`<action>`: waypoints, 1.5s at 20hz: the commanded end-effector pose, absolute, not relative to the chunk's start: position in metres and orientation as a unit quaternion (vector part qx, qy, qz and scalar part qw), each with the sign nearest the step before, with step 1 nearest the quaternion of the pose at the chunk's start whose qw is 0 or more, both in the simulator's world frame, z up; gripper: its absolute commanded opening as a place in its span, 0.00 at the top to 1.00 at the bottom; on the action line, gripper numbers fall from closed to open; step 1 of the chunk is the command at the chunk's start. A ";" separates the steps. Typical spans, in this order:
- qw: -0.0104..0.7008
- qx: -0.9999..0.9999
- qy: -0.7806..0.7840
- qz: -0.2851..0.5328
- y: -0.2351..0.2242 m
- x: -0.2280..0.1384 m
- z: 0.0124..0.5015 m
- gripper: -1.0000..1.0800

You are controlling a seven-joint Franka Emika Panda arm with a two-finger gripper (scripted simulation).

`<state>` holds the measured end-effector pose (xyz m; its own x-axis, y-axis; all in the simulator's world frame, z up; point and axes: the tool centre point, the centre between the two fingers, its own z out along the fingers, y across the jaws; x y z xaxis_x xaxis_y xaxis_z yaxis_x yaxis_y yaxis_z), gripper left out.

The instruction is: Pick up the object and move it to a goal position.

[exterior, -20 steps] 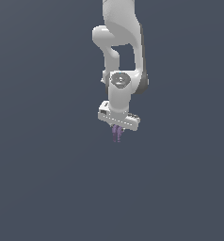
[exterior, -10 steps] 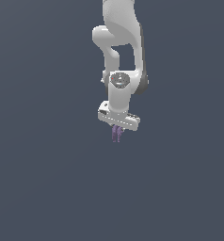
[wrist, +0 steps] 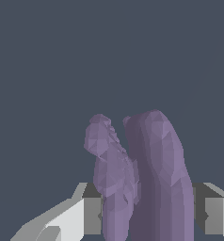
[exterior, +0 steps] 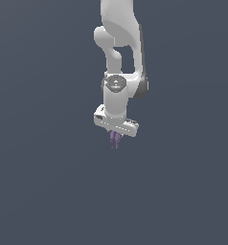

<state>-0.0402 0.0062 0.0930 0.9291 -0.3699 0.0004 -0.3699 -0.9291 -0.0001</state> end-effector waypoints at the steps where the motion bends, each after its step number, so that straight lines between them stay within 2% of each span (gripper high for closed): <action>1: 0.000 -0.982 0.188 0.000 -0.003 -0.029 0.098 1.00; 18: 0.000 -0.982 0.188 0.000 -0.074 0.064 0.132 1.00; 30: 0.000 -0.982 0.188 0.000 -0.096 0.096 0.143 1.00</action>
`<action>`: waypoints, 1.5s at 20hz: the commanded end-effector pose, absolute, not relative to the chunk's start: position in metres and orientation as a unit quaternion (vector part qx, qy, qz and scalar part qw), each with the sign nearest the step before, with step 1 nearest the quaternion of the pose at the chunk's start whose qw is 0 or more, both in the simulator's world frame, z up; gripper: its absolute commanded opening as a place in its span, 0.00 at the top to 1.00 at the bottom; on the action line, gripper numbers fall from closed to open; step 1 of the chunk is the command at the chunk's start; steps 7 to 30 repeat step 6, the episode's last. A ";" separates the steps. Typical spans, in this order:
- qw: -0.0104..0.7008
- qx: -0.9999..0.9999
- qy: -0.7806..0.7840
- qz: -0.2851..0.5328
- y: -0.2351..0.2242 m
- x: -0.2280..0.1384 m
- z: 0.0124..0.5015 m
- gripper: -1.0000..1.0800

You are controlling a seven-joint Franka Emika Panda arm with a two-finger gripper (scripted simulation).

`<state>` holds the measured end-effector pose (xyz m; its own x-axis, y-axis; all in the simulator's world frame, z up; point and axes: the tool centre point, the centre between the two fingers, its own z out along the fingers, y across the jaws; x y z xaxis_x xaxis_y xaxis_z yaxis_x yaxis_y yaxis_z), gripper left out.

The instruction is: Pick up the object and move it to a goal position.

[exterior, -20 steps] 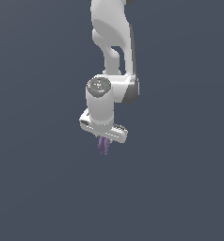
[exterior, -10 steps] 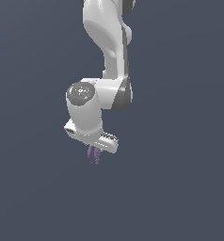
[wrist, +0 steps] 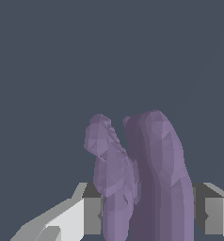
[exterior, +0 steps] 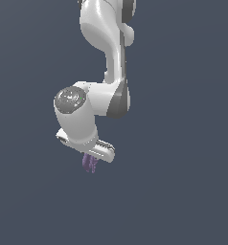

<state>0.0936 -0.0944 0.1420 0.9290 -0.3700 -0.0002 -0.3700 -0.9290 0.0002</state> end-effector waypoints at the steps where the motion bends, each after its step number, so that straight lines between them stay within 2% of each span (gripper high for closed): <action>1: 0.000 0.982 -0.188 0.000 -0.097 0.098 0.143 1.00; 30: 0.000 0.982 -0.188 0.000 -0.098 0.100 0.144 1.00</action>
